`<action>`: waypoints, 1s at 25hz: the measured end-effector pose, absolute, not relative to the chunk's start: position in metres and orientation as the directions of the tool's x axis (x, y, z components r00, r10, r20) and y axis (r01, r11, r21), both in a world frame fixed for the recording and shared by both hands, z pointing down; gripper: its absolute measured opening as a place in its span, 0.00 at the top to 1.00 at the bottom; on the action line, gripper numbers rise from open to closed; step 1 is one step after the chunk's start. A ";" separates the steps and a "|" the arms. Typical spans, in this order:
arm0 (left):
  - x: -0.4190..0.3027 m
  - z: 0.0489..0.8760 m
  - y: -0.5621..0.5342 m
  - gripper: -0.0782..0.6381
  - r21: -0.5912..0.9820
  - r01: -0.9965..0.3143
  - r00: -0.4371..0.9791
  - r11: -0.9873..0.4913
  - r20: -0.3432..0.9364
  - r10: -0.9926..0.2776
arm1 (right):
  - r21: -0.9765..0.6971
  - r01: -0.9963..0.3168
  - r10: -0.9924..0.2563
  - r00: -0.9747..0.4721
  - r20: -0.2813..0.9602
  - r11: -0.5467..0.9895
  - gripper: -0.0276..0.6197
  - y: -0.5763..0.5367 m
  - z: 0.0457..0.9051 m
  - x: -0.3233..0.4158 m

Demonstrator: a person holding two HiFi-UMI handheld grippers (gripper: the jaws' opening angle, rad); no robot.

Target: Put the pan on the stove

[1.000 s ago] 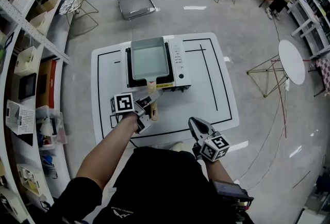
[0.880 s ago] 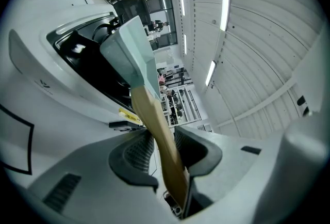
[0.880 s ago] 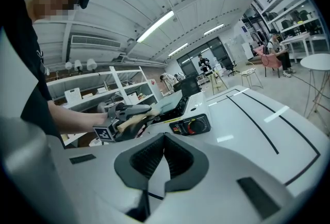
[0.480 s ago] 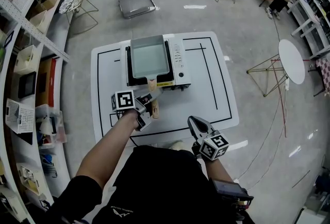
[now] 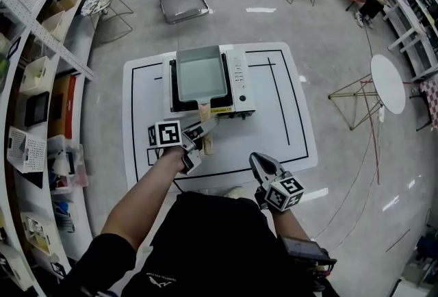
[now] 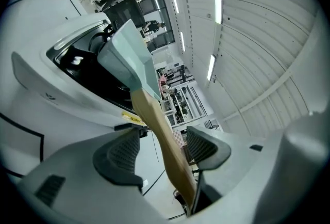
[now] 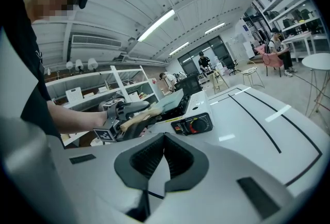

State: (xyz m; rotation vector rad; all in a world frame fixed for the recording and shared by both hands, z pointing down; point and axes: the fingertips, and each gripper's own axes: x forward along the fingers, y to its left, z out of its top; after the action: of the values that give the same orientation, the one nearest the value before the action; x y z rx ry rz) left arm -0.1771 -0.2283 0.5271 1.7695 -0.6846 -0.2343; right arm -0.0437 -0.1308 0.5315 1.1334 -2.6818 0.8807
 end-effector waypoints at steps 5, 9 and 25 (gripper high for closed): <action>-0.193 0.520 -0.222 0.50 0.894 -0.391 0.793 -0.219 0.206 -0.573 | -0.467 -0.685 -0.628 -0.718 0.301 0.560 0.92 -0.135 0.525 -0.050; -0.204 0.511 -0.214 0.50 0.864 -0.424 0.783 -0.270 0.201 -0.588 | -0.455 -0.676 -0.615 -0.729 0.299 0.580 0.92 -0.139 0.523 -0.056; -0.249 0.498 -0.150 0.72 0.633 -0.614 0.723 -0.471 0.212 -0.657 | -0.373 -0.668 -0.626 -0.741 0.245 0.644 0.92 -0.154 0.490 -0.076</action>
State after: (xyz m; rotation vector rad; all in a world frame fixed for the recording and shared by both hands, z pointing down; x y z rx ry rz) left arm -0.2491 -0.1498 0.4983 2.2136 -0.9573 -0.0781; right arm -0.0759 -0.1538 0.4904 1.0894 -2.7629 0.6841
